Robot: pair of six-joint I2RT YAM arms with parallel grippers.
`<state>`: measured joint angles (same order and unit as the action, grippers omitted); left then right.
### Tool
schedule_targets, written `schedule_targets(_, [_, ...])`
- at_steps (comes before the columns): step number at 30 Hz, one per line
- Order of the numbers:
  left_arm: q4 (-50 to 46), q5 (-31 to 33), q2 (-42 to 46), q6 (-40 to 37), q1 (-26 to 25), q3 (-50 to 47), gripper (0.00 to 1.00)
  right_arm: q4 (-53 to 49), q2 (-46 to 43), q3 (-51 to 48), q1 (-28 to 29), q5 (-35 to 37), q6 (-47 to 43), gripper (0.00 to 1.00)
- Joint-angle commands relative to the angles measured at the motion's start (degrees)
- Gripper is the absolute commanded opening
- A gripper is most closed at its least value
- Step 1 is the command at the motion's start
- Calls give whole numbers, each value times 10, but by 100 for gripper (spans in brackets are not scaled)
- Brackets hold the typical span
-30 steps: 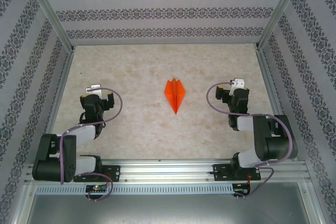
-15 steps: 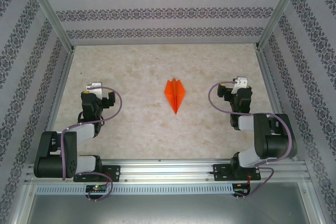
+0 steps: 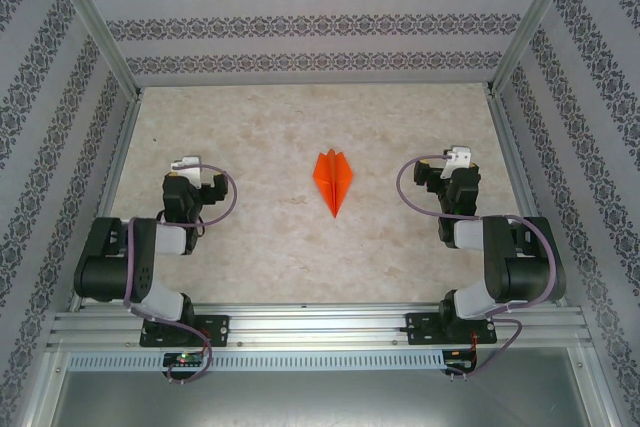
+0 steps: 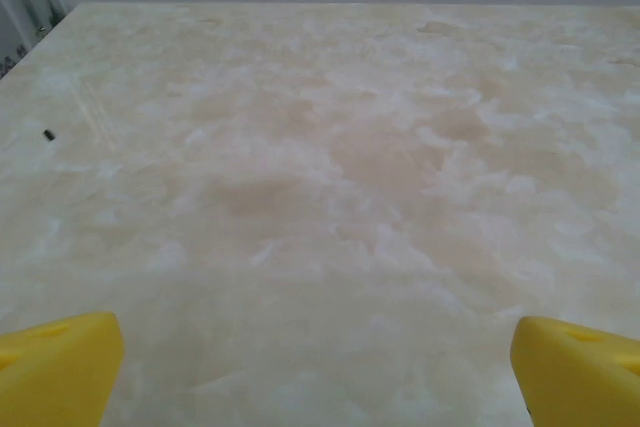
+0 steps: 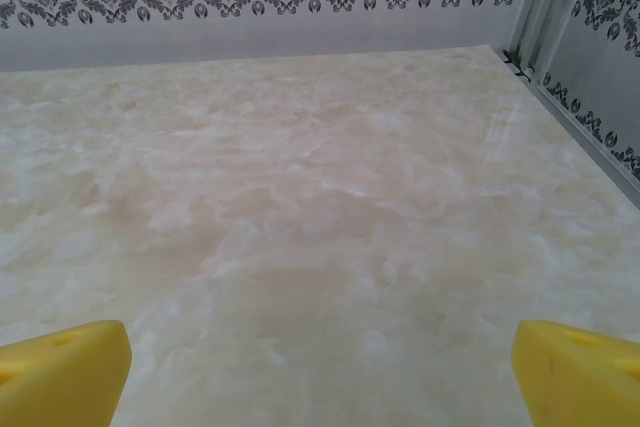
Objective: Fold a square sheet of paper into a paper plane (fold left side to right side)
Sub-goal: Reset both arms
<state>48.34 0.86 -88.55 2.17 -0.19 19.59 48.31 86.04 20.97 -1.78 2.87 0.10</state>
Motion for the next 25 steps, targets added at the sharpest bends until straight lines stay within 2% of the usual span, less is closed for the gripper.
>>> schedule_targets(1, [21,-6,-7,-19,-12,27,100,22,0,11,-2,-7,5,98])
schedule_targets(2, [45,-8,-17,-22,-15,22,100,23,0,10,-1,-5,6,98])
schedule_targets(3, [3,-5,-5,-22,-15,31,100,23,0,11,1,-3,5,98])
schedule_targets(12, [-2,20,-9,-33,-31,38,100,20,0,11,14,21,-3,98])
schedule_targets(16, [-12,0,-9,-39,-31,44,100,20,-1,13,14,21,-3,98])
schedule_targets(25, [-12,0,-9,-39,-31,43,100,18,-1,13,13,21,-3,98])
